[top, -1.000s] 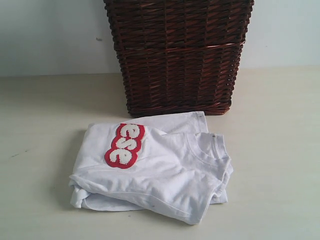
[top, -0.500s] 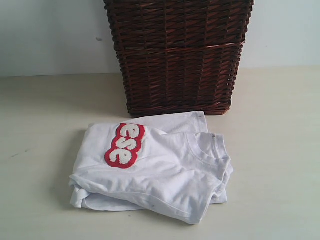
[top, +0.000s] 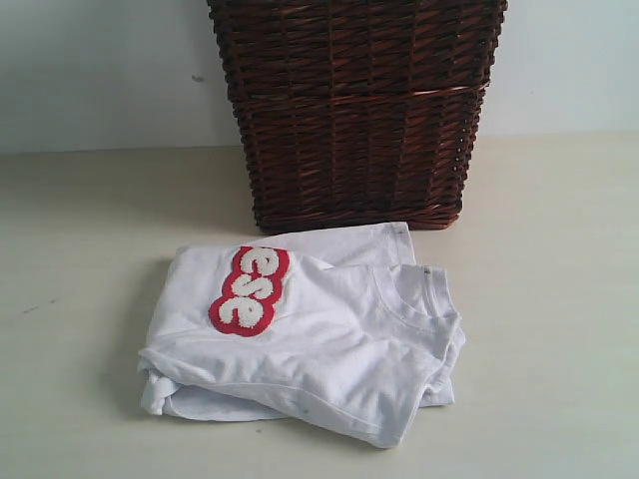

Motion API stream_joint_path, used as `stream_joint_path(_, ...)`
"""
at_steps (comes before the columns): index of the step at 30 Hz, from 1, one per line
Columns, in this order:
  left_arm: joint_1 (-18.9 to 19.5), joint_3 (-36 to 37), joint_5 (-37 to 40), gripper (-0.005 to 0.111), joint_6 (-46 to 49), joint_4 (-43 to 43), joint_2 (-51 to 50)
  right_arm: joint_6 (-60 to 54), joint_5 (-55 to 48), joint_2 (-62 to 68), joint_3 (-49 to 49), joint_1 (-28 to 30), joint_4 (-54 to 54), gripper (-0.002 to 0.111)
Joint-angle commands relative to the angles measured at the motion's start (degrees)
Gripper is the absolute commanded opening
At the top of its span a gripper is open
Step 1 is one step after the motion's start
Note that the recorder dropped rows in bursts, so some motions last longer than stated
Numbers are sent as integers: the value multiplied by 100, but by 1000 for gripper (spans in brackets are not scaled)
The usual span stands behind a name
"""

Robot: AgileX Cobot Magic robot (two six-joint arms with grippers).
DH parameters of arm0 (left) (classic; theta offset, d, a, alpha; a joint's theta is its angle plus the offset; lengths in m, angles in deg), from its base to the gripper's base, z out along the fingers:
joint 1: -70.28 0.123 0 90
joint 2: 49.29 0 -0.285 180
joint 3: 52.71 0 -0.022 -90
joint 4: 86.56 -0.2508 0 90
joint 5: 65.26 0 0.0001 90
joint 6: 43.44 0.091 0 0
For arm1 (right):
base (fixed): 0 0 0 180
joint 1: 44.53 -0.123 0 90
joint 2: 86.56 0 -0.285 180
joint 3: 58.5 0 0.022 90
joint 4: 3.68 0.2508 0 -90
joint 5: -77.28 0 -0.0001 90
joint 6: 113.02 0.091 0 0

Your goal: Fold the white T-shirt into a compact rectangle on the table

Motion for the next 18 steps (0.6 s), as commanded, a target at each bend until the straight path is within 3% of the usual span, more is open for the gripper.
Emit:
stream_joint_path(1, 13, 18, 8, 0, 9, 58, 25, -67, 148, -26, -30, 2, -40, 0)
stream_joint_path(10, 13, 18, 8, 0, 9, 58, 25, -67, 407, 123, -30, 2, -223, 0)
stream_joint_path(14, 13, 18, 8, 0, 9, 58, 25, 42, 393, 185, -55, 2, -1138, 0)
stream_joint_path(18, 13, 18, 8, 0, 9, 58, 25, 996, 947, 22, -448, 2, -2076, 0)
